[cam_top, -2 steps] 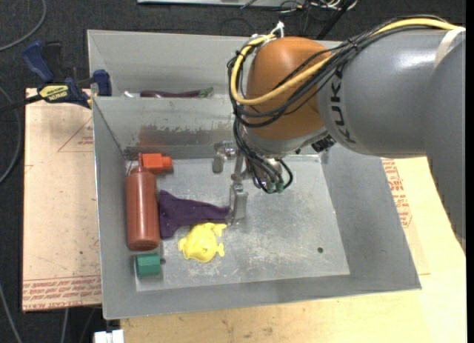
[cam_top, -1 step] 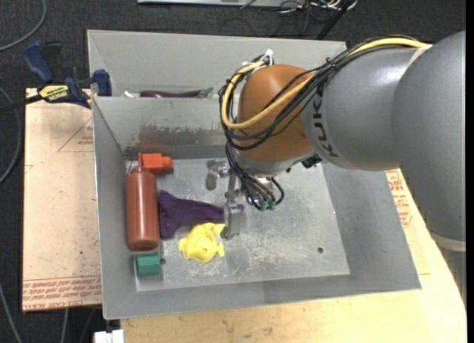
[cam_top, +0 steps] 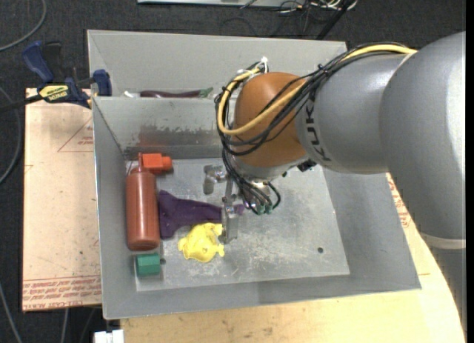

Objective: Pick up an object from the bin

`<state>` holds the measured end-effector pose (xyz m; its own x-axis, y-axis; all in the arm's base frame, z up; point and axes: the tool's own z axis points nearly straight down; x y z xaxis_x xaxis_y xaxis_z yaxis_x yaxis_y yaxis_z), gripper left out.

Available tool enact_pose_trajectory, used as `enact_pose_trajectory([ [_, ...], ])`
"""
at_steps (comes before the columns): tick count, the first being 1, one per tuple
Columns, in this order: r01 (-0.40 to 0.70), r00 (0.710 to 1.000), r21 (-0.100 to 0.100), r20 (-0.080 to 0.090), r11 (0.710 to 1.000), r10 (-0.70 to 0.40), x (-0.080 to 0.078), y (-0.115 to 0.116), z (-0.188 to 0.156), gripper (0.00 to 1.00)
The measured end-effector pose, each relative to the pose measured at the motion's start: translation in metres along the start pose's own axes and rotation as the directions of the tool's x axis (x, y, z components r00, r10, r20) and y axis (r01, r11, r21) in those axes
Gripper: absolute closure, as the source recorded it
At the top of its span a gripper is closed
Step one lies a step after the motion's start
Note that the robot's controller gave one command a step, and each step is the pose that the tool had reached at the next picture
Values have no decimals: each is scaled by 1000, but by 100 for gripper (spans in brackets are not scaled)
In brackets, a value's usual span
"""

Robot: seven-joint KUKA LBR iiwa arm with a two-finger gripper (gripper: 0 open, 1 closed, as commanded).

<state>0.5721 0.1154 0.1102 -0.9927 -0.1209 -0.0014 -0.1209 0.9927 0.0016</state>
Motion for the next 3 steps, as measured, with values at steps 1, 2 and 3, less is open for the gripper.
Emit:
enact_pose_trajectory([
  [1, 38, 999, -1, 0, 999, -38, -6, -1, 10, 0],
  [2, -169, 986, 0, 0, 986, 169, -6, -2, 39, 100],
  [3, -169, 986, 0, 0, 986, 169, -6, -2, 39, 100],
])
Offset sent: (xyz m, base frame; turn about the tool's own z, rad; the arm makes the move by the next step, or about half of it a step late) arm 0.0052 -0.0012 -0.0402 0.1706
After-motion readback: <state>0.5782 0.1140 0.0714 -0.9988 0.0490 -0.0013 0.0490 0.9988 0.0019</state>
